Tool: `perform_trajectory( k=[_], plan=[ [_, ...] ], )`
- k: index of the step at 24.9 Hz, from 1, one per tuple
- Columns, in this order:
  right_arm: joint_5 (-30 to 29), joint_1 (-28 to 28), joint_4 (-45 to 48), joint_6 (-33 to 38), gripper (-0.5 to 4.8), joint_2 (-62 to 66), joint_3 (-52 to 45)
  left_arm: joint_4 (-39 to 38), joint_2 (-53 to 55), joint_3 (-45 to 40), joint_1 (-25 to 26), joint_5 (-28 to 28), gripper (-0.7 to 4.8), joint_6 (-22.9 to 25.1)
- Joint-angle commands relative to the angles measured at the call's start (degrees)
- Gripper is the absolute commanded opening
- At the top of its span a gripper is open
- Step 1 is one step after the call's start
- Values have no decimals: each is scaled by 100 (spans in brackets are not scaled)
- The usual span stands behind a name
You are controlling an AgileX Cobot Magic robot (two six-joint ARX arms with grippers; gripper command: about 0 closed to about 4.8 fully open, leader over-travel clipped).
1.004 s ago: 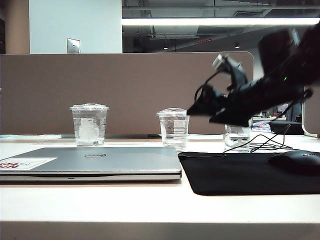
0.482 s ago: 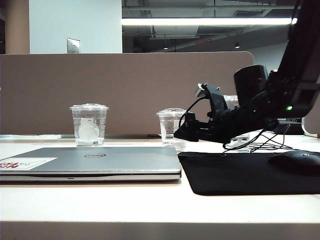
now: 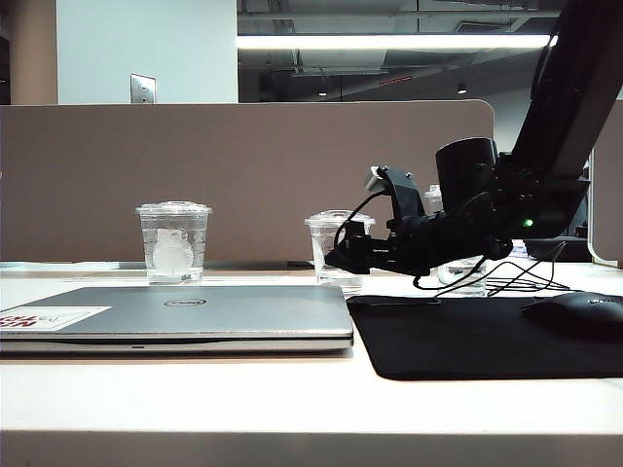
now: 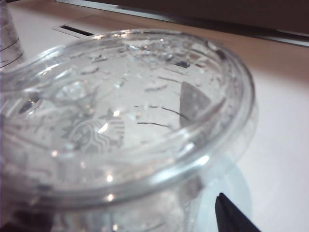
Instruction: Pick up the coffee cup on the middle and place it on the right side of the laptop.
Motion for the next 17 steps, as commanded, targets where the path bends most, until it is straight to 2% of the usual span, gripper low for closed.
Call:
perform_trajectory(
  k=[1, 11, 17],
  plan=[
    [-35, 87, 4, -11, 479, 153, 243, 31, 0, 17, -4, 17, -5, 24],
    [13, 219, -68, -17, 479, 251, 387, 33, 0, 17, -4, 15, -5, 24],
    [247, 219, -26, -13, 479, 278, 385, 33, 0, 17, -4, 15, -5, 24]
  ],
)
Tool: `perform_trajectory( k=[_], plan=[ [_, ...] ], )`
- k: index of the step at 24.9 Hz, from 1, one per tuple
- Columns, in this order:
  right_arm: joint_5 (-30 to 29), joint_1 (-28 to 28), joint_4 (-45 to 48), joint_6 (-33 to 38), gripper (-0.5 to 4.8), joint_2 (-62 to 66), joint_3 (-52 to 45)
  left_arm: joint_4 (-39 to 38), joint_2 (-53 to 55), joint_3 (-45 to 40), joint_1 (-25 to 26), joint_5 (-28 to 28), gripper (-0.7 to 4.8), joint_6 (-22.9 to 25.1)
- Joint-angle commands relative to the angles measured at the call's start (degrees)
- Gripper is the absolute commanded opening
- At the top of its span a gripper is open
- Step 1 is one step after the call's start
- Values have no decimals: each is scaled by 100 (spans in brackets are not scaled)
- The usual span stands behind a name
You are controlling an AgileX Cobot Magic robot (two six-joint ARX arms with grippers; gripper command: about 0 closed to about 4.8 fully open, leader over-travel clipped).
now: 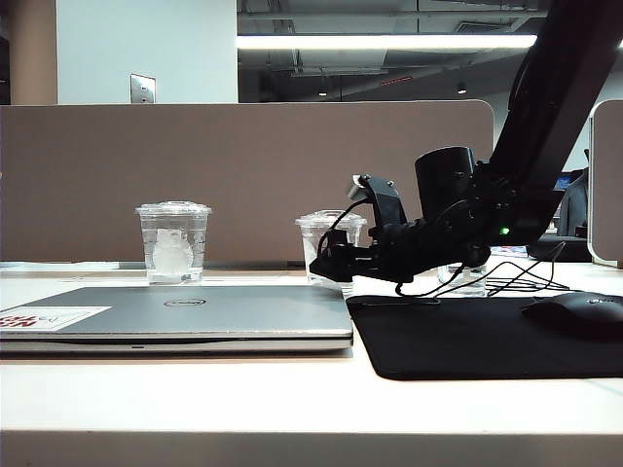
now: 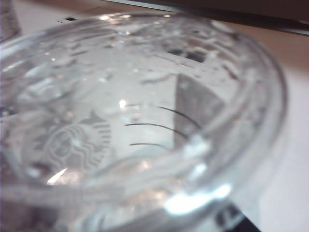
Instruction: Pick up the coffee cup on the middle and place it on the right side of the laptop.
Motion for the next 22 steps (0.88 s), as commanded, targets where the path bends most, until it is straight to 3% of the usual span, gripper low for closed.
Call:
perform_trajectory(
  k=[1, 5, 9, 15, 18, 22],
  plan=[
    [79, 7, 173, -9, 479, 13, 33, 33, 0, 17, -4, 13, -5, 24],
    [74, 15, 258, -7, 479, 13, 33, 33, 0, 17, -4, 13, -5, 24],
    [76, 17, 315, -7, 371, 13, 35, 35, 0, 17, -4, 13, -5, 24],
    [74, 17, 363, -7, 362, 13, 37, 33, 0, 17, -4, 13, -5, 24],
    [74, 15, 374, 11, 279, 13, 37, 33, 0, 17, -4, 15, -5, 24],
    [31, 15, 428, 13, 273, 13, 37, 33, 0, 17, -4, 13, -5, 24]
  ],
)
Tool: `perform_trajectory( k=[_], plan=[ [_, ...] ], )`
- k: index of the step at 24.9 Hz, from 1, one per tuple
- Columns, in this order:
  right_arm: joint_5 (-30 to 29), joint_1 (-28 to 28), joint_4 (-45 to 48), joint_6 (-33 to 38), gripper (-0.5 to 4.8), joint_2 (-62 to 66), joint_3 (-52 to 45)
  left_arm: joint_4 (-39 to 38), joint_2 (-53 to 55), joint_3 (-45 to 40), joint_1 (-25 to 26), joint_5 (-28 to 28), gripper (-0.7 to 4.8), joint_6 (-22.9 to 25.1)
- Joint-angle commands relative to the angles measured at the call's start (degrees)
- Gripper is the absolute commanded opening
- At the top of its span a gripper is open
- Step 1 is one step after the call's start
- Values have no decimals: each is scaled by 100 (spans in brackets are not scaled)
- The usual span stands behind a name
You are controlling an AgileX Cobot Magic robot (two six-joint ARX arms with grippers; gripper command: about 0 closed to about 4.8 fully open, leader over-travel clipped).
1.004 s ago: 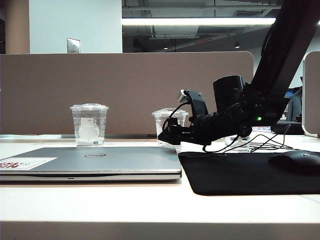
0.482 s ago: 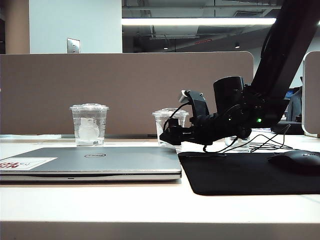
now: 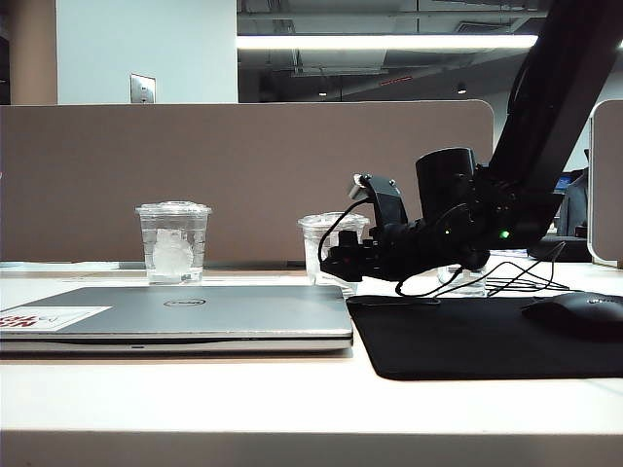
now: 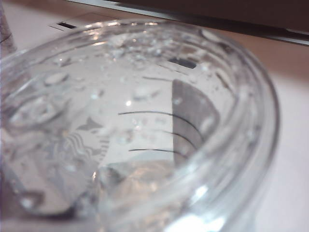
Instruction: Pick up the coffee cup on the middle and place it on the right side of the laptop.
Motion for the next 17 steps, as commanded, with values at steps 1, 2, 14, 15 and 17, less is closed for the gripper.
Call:
perform_trajectory(
  k=[1, 2, 14, 15, 17],
  plan=[
    [-61, 15, 238, 33, 273, -37, 35, 33, 0, 17, -4, 17, -5, 24],
    [-63, 15, 278, 44, 273, -37, 35, 35, 0, 17, -4, 17, -5, 24],
    [-295, 9, -20, 352, 273, -850, -136, 37, 0, 17, -4, 17, -5, 24],
    [-293, 9, 50, 352, 273, -964, -258, 37, 0, 17, -4, 17, -5, 24],
    [-254, 9, 310, 352, 273, -1268, -673, 37, 0, 17, -4, 17, -5, 24]
  ],
)
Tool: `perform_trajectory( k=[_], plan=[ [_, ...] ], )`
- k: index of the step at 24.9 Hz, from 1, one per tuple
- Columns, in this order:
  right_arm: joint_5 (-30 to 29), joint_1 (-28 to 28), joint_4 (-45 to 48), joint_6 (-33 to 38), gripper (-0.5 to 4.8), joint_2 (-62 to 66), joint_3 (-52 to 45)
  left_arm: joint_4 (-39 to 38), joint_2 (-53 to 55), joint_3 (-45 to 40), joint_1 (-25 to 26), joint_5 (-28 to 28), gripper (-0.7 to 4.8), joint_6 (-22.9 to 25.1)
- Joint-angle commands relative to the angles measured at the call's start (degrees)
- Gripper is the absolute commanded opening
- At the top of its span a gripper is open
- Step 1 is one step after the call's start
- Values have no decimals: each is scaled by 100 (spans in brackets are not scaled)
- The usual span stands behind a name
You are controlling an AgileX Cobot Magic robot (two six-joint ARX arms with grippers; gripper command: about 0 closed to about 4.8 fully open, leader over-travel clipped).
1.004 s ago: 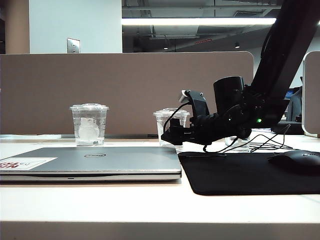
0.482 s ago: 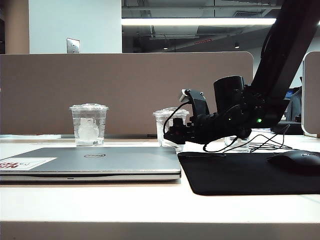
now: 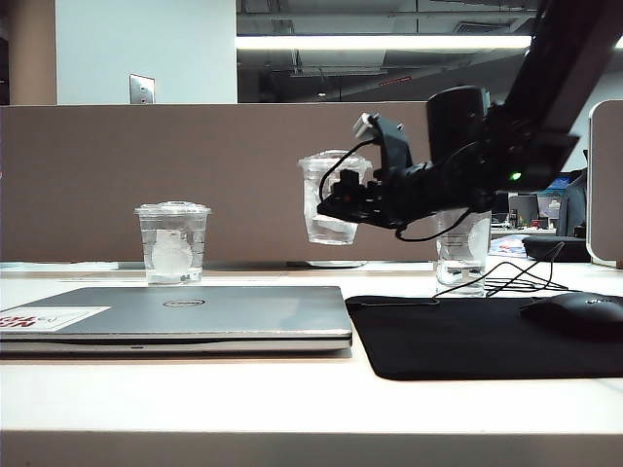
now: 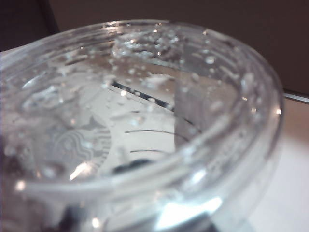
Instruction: Pick up the coffee cup on the middle and place it on the right side of the laptop.
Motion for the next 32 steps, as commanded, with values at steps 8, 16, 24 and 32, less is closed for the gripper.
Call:
perform_trajectory(
  k=[8, 16, 24, 32],
  plan=[
    [293, 7, 1604, 31, 273, -1379, -2380, 37, 0, 17, -4, 17, -5, 24],
    [549, 7, 2168, 199, 273, -2151, -4079, 37, 0, 17, -4, 15, -5, 24],
    [743, 9, 2079, 210, 273, -1993, -4317, 37, 0, 17, -4, 15, -5, 24],
    [605, 11, 2079, 210, 273, -1657, -4315, 37, 0, 17, -4, 15, -5, 24]
  ],
)
